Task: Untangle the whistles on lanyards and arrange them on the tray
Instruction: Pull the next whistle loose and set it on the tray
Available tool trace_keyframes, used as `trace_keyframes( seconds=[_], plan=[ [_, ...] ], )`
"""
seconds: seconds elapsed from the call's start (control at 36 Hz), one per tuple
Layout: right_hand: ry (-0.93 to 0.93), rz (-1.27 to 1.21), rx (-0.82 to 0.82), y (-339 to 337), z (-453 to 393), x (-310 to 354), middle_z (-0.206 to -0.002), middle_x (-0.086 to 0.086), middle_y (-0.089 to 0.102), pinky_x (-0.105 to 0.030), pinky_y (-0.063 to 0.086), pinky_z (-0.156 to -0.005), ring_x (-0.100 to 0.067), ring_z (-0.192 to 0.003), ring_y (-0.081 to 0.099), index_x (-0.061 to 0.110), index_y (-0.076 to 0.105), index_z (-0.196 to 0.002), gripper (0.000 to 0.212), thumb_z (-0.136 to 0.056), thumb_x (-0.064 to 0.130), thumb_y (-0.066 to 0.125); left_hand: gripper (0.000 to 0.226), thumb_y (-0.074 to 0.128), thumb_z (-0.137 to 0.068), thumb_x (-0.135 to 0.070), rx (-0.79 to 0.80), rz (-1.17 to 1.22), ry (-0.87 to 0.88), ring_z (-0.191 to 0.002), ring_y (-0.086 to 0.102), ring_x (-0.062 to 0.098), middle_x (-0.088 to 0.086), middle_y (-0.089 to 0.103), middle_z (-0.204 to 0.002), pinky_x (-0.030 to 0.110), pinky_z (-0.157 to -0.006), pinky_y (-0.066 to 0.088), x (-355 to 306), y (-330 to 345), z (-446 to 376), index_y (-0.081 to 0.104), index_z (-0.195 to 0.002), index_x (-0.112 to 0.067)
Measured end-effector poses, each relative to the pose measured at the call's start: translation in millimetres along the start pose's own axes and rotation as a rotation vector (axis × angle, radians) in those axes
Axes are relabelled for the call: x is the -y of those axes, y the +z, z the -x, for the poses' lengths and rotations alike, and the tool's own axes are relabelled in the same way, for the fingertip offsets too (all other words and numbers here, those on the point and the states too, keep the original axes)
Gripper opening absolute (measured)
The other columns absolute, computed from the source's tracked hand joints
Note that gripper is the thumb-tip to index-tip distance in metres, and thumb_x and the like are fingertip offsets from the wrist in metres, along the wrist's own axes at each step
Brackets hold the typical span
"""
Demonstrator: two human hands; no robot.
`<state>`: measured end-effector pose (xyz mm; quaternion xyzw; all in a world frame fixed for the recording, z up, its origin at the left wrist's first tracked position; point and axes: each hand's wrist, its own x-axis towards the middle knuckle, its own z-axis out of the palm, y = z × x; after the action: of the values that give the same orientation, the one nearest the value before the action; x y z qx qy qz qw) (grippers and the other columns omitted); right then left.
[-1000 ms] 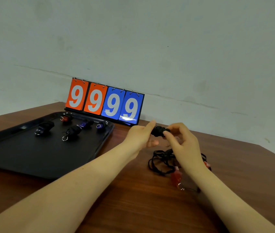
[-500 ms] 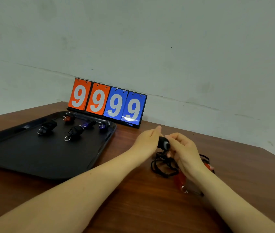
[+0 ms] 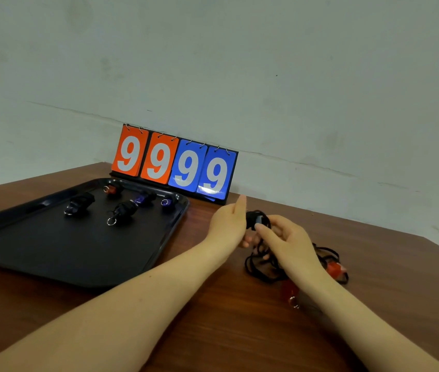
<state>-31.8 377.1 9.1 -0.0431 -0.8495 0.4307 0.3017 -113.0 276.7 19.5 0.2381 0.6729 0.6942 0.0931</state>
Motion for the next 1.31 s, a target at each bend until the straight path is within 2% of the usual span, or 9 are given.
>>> trace_keyframes(
  seconds=[0.14,0.31,0.42,0.56,0.75,0.89,1.0,1.14,1.31],
  plan=[
    [0.034,-0.022,-0.063,-8,-2,-1,-0.062,0.001,0.063,-0.016,0.043,-0.046,-0.005,-0.049,0.057,0.019,0.067,-0.096,0.015,-0.097,0.019,0.052,0.037,0.036,-0.098,-0.053,0.152,-0.096,0.096,-0.05,0.054,0.015,0.006,0.061,-0.076,0.025,-0.048,0.044,-4,2,4,0.054,-0.091,-0.022],
    [0.023,0.026,-0.047,-13,-4,-3,-0.054,0.004,0.058,-0.013,0.037,-0.044,-0.004,-0.044,0.049,0.017,0.069,-0.086,0.023,-0.098,0.022,0.051,0.023,0.051,-0.098,-0.032,0.203,-0.024,0.118,-0.046,0.048,0.009,-0.002,0.06,-0.073,0.019,-0.042,0.039,-1,-1,3,0.063,-0.104,-0.014],
    [-0.027,0.099,-0.057,-15,-5,-1,-0.048,0.006,0.049,-0.014,0.035,-0.045,-0.002,-0.041,0.041,0.006,0.066,-0.079,0.034,-0.1,0.024,0.046,0.025,0.054,-0.096,-0.033,0.161,-0.03,0.095,-0.042,0.039,0.008,-0.006,0.048,-0.052,0.018,-0.039,0.031,-4,-8,0,0.066,-0.096,-0.011],
    [0.03,-0.032,-0.131,-26,-13,-4,-0.048,0.01,0.042,-0.022,0.031,-0.046,-0.005,-0.044,0.036,0.015,0.064,-0.08,0.032,-0.1,0.028,0.044,0.026,0.052,-0.094,-0.043,0.22,-0.127,0.066,-0.042,0.028,0.01,0.01,0.038,-0.069,0.018,-0.039,0.023,-6,-11,-2,0.056,-0.088,-0.018],
    [0.051,-0.071,-0.123,-26,-13,-6,-0.047,0.008,0.041,-0.025,0.03,-0.045,-0.011,-0.044,0.034,0.012,0.062,-0.076,0.033,-0.1,0.027,0.045,0.031,0.048,-0.097,-0.038,0.376,0.02,0.059,-0.035,0.026,0.008,-0.008,0.035,-0.045,0.02,-0.039,0.019,-14,-2,7,0.05,-0.084,-0.01],
    [0.019,-0.031,-0.135,-20,-14,-8,-0.042,0.009,0.04,-0.025,0.029,-0.044,-0.007,-0.039,0.034,-0.002,0.065,-0.09,0.037,-0.1,0.028,0.046,0.034,0.045,-0.099,-0.037,0.419,0.085,0.013,-0.034,0.025,0.006,-0.011,0.036,-0.039,0.018,-0.037,0.018,-15,1,13,0.059,-0.078,-0.015],
    [0.032,-0.04,-0.15,-23,-14,-9,-0.046,0.006,0.043,-0.024,0.031,-0.043,-0.011,-0.042,0.037,0.007,0.064,-0.078,0.034,-0.1,0.026,0.045,0.04,0.048,-0.096,-0.045,0.394,0.113,-0.047,-0.035,0.024,0.007,-0.008,0.029,-0.043,0.02,-0.039,0.016,-14,2,11,0.057,-0.095,-0.006],
    [0.088,0.018,0.017,-21,-11,-9,-0.047,0.006,0.044,-0.025,0.032,-0.045,-0.014,-0.044,0.037,0.015,0.062,-0.076,0.033,-0.101,0.026,0.043,0.033,0.049,-0.097,-0.037,0.372,0.318,-0.078,-0.037,0.025,0.006,-0.008,0.032,-0.043,0.02,-0.041,0.014,-14,3,9,0.057,-0.093,-0.005],
    [-0.127,0.327,0.1,-10,-8,-12,-0.054,0.007,0.048,-0.017,0.033,-0.051,-0.003,-0.049,0.045,0.032,0.058,-0.075,0.029,-0.1,0.022,0.046,0.033,0.045,-0.098,-0.03,0.282,0.49,-0.19,-0.045,0.029,0.007,-0.004,0.031,-0.052,0.017,-0.041,0.021,-9,-2,1,0.062,-0.09,-0.003]
  ],
)
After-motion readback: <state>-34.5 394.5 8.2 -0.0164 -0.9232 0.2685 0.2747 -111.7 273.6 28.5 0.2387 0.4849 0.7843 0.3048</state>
